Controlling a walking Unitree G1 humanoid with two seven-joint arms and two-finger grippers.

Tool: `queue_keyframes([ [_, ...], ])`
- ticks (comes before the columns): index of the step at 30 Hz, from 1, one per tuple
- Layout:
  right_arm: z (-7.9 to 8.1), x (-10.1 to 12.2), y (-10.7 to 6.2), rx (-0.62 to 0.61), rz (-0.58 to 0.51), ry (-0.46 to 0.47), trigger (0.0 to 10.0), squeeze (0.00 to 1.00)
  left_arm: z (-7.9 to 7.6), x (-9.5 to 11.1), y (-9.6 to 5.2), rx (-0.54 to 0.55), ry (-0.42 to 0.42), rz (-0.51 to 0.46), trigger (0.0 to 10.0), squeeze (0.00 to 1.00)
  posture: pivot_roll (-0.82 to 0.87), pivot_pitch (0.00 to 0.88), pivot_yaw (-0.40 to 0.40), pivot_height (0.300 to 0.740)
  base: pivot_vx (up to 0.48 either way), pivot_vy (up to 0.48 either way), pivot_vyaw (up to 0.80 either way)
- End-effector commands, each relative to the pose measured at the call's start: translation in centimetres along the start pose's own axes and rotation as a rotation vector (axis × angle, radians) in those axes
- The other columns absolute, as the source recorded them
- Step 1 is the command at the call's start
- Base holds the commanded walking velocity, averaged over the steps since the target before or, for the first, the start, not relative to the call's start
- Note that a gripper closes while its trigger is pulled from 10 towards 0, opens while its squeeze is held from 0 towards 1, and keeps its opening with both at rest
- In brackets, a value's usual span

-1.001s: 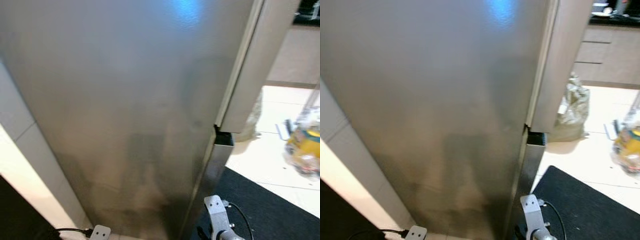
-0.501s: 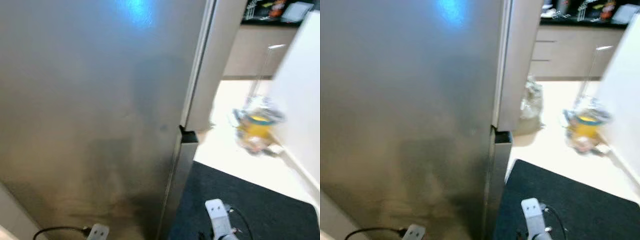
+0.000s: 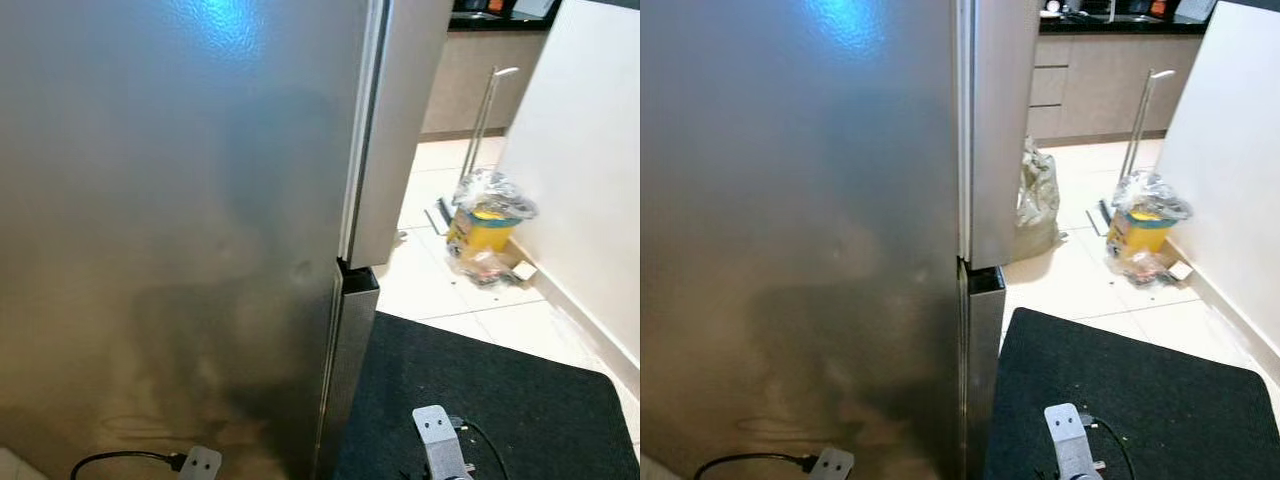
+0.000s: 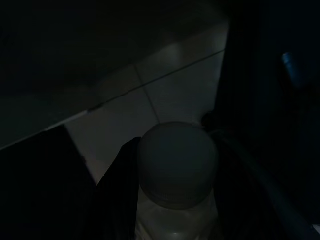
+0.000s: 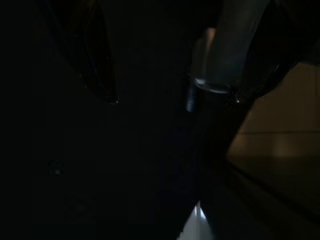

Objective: Restocking fridge

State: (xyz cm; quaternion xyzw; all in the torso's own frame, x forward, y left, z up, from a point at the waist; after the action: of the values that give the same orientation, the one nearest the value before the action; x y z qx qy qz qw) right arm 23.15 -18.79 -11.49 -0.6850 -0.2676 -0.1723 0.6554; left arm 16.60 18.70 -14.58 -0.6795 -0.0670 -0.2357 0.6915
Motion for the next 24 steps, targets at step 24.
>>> queue_keyframes([
  [24, 2.7, 3.7, -0.2, 0.224, -0.167, 0.020, 10.0, 0.00, -0.5, 0.4, 0.1, -0.010, 0.026, -0.006, 10.0, 0.00, -0.07, 0.006, 0.019, 0.740, 0.000, 0.000, -0.42],
])
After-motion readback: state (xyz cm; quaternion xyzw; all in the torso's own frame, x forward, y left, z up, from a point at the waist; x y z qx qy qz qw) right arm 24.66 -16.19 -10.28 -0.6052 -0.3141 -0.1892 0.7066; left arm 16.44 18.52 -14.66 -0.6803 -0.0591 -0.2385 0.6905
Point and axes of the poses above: a point about 5 cm out from each wrist's last joint towards the gripper, its own y axis pointing out of the wrist towards the gripper, its own x axis along the axis of the wrist's last joint, z = x × y, the point moved 5 cm from there along y, pointing out of the wrist towards the gripper, and after that the axes turned 1 degree about y, right-handed, at the moved point
